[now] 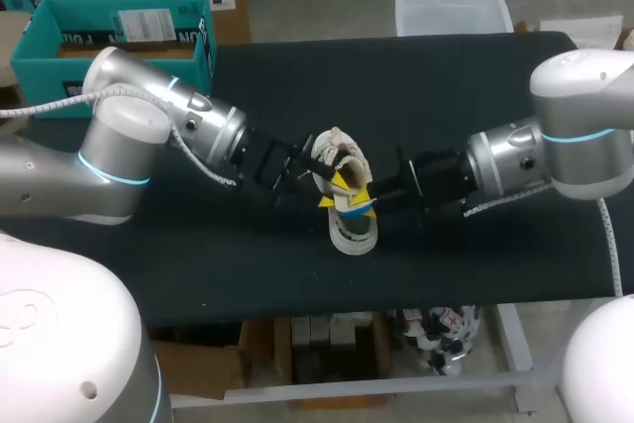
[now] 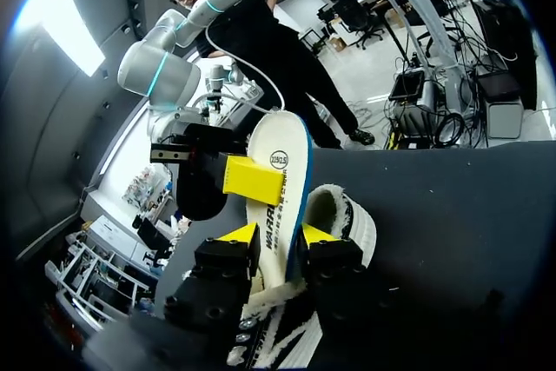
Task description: Open the shoe tongue, take the insole out of the shoe, put the insole back into the shoe, and pack the shoe into the shoebox
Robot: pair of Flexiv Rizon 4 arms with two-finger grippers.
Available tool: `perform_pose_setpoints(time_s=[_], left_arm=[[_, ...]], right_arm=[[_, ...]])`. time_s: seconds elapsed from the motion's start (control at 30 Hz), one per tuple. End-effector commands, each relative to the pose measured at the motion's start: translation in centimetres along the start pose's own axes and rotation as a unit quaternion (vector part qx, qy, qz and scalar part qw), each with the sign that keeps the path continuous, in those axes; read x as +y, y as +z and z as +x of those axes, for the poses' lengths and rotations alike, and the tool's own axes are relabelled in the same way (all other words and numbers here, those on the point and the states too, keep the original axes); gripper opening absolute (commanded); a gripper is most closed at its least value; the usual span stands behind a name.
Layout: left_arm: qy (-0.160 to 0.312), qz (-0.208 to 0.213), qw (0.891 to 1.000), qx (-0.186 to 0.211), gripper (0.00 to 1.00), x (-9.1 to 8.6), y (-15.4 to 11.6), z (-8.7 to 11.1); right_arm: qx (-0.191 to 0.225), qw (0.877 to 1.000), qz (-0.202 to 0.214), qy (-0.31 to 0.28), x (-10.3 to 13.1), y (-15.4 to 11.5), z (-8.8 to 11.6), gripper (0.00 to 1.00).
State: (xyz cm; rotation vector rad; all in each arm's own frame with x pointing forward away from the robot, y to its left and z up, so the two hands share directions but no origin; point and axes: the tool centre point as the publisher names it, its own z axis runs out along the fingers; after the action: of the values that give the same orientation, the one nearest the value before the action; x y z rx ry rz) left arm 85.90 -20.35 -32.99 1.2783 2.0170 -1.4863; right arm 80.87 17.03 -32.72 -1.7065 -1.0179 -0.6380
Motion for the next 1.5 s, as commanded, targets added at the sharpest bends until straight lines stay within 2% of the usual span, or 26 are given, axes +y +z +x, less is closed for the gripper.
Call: perform_pose_setpoints(time_s=[0.03, 0.07, 0.1, 0.27, 0.67, 0.9, 0.93, 0.97, 1.0, 1.07, 1.17, 1.27, 1.4, 1.5], left_arm=[[0.004, -0.006, 1.0, -0.002, 0.25, -1.0, 0.1, 0.1], [0.005, -0.005, 1.0, -0.003, 0.18, -1.1, 0.2, 0.1], [0.006, -0.004, 1.0, -0.002, 0.0, -1.0, 0.2, 0.0], [0.006, -0.006, 1.0, 0.003, 0.0, -0.6, 0.6, 0.1], [-0.031, -0.015, 0.999, 0.007, 0.0, 2.6, 0.7, -0.4], [-0.032, -0.014, 0.999, 0.006, 0.0, 2.6, 0.4, -0.4], [-0.031, -0.013, 0.999, 0.006, 0.0, 2.5, 0.4, -0.3], [-0.031, -0.013, 0.999, 0.005, 0.0, 2.5, 0.4, -0.3], [-0.03, -0.011, 0.999, 0.004, 0.0, 2.5, 0.4, -0.2], [-0.03, -0.01, 0.999, 0.003, 0.0, 2.4, 0.3, -0.2], [-0.031, -0.009, 0.999, 0.001, 0.0, 2.3, 0.3, -0.1], [-0.031, -0.009, 0.999, 0.0, 0.0, 2.3, 0.3, 0.0], [-0.032, -0.008, 0.999, -0.001, 0.0, 2.1, 0.3, 0.0], [-0.031, -0.009, 0.999, -0.002, 0.0, 1.9, 0.3, 0.0]], right_arm=[[0.004, 1.0, 0.003, -0.001, 0.3, 0.0, -0.1, 0.0], [0.004, 1.0, 0.003, -0.001, 0.3, 0.0, -0.1, 0.0], [0.004, 1.0, 0.003, -0.001, 0.3, 0.0, -0.1, 0.0], [0.006, 1.0, 0.003, 0.002, 0.8, 0.0, -0.2, 0.0], [0.008, 1.0, 0.023, 0.018, 4.6, 1.2, 0.0, 0.0], [0.007, 1.0, 0.018, 0.02, 3.9, 0.8, 0.0, 0.0], [0.007, 1.0, 0.013, 0.019, 3.6, 0.6, 0.0, 0.09], [0.008, 1.0, 0.01, 0.016, 3.2, 0.4, 0.0, 0.25], [0.007, 1.0, 0.006, 0.014, 2.8, 0.3, 0.0, 0.33], [0.008, 1.0, -0.003, 0.009, 1.9, -0.2, -0.1, 0.4], [0.012, 1.0, -0.011, 0.004, 0.8, -0.7, -0.4, 0.39], [0.018, 1.0, -0.012, 0.001, 0.3, -1.0, -0.7, 0.32], [0.021, 1.0, -0.013, -0.001, 0.1, -1.0, -0.8, 0.0], [0.021, 1.0, -0.012, -0.001, 0.1, -0.9, -0.9, 0.0]])
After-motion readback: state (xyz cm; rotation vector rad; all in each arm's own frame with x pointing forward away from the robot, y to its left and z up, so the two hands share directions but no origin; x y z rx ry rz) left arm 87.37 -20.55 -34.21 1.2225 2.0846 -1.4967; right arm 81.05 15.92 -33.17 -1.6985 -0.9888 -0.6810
